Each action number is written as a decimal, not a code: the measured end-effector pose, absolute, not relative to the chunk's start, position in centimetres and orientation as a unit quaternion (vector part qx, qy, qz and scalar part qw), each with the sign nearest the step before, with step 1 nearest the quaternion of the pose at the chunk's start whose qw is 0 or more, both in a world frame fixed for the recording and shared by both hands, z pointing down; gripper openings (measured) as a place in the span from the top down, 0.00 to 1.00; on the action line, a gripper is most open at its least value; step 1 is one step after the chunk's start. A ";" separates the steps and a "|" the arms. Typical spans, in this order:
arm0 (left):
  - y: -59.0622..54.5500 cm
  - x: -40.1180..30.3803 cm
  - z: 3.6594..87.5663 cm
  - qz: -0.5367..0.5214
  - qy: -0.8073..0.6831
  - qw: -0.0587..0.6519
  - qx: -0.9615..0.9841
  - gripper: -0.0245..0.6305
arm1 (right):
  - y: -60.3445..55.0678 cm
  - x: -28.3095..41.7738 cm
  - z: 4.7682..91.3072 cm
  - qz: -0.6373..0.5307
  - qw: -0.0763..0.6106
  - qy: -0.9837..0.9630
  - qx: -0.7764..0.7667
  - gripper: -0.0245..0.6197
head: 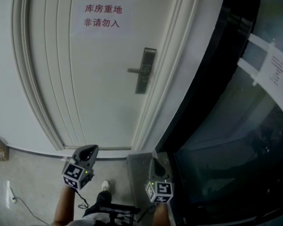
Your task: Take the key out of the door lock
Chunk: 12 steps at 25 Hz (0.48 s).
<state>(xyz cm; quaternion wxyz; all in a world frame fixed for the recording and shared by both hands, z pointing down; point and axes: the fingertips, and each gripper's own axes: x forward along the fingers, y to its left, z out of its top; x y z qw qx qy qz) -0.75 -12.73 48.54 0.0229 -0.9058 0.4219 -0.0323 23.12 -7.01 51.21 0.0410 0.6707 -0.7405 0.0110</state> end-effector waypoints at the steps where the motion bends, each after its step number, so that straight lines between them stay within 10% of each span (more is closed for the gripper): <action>1: -13.5 -0.5 48.6 -0.032 0.420 0.024 -0.907 0.95 | -7.7 23.3 51.2 0.011 0.039 -0.739 0.672 0.95; 12: -23.8 1.4 48.2 -0.030 0.408 0.019 -0.912 0.95 | -17.5 25.0 50.4 0.008 0.049 -0.731 0.681 0.95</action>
